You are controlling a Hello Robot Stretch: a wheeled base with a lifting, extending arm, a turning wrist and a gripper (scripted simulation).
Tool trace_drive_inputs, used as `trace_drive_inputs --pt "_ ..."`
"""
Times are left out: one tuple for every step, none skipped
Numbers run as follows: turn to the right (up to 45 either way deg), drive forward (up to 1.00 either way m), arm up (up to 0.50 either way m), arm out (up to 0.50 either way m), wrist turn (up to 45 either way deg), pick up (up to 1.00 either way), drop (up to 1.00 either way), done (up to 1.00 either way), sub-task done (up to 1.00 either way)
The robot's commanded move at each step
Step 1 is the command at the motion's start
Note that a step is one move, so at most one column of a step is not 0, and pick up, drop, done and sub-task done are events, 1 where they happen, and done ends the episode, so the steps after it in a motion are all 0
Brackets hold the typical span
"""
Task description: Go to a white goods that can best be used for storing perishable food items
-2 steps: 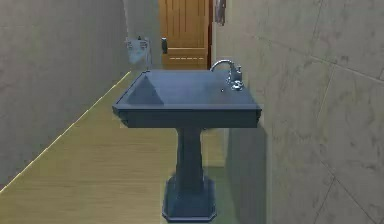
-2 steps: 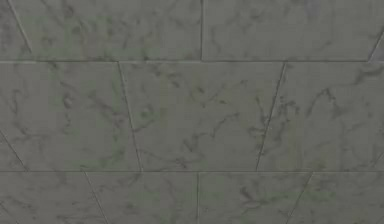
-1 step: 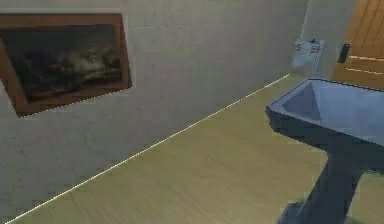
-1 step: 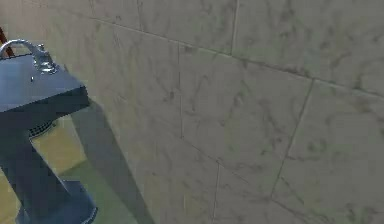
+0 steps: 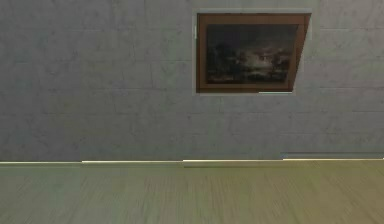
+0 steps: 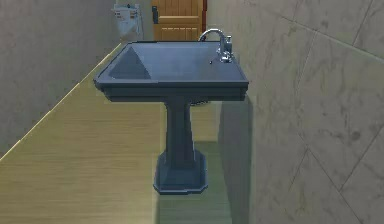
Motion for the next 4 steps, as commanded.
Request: trace_drive_inputs --pt "0.0 0.25 0.0 0.0 0.0 0.0 0.0 0.0 0.0" --pt "33.0 0.0 0.0 0.0 0.0 0.0 0.0 0.0 0.0" --pt "3.0 0.0 0.0 0.0 0.0 0.0 0.0 0.0 0.0" --pt "0.0 0.95 0.0 0.0 0.0 0.0 0.0 0.0 0.0"
